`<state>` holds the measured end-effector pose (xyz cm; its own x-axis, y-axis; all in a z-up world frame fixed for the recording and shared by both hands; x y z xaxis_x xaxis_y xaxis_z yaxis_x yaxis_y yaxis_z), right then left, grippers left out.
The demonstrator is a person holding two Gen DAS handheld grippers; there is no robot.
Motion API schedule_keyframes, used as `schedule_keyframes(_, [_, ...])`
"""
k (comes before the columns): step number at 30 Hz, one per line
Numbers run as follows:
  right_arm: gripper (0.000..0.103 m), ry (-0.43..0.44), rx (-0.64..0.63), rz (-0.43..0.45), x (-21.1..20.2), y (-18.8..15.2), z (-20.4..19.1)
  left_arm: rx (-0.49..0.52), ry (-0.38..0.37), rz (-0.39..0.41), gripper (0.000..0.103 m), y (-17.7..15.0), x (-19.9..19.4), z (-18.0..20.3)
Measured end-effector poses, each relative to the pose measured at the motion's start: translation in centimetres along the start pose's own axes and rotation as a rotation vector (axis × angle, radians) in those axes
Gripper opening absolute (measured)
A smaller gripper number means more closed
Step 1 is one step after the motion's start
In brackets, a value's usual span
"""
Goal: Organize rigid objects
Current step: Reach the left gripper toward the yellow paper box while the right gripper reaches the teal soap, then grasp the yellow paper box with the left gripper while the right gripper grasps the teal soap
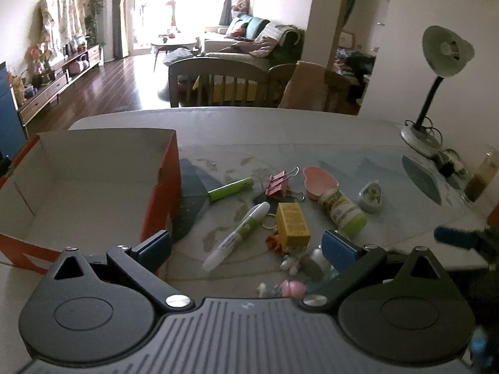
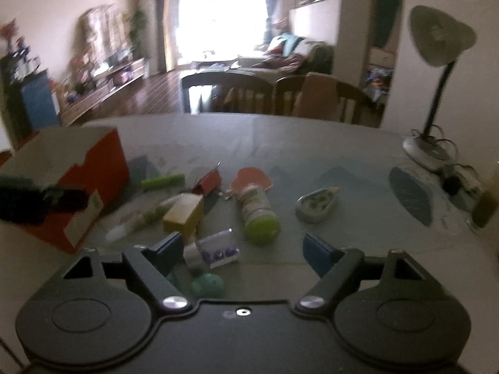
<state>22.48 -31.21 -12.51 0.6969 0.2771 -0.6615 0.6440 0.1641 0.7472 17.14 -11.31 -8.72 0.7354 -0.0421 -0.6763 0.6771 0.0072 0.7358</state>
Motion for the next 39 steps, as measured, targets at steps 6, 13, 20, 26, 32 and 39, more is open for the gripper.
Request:
schedule_keyframes(6, [0.081,0.113,-0.125,-0.09,2.6,-1.5,0.0,-0.022,0.021,-0.018,0.103,1.2,3.6,1.3])
schedule_keyframes(13, [0.072,0.194,-0.237,-0.16,5.6,-3.2,-1.1,-0.005,0.051,-0.067,0.102,1.6,7.7,3.0])
schedule_keyframes(20, [0.063,0.253,-0.268,-0.206,7.2,-4.1,-1.3,0.026,0.05,-0.143,0.098,1.7,11.8,4.2])
schedule_keyframes(26, [0.053,0.269,-0.287,-0.23,8.3,-4.7,-1.3,0.056,0.051,-0.209,0.079,1.4,14.5,4.9])
schedule_keyframes(32, [0.044,0.302,-0.3,-0.242,8.9,-4.8,-1.8,0.075,0.035,-0.243,0.059,1.1,15.6,5.4])
schedule_keyframes(39, [0.038,0.299,-0.307,-0.247,9.1,-4.9,-1.9,0.097,-0.018,-0.258,0.034,0.9,16.2,6.3])
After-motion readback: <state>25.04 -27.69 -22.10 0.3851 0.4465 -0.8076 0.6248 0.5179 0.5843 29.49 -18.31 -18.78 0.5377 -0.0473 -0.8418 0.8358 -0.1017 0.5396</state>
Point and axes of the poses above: each gripper's, at about its wrist camera, not at the fingertips, and x roughly the way its jaws point, z to its right, y to its top, the point moved 7 cm from there along x, roughly the way its jaws point, and after that the axes turned 6 degrees about x, right-handed, at the moved point
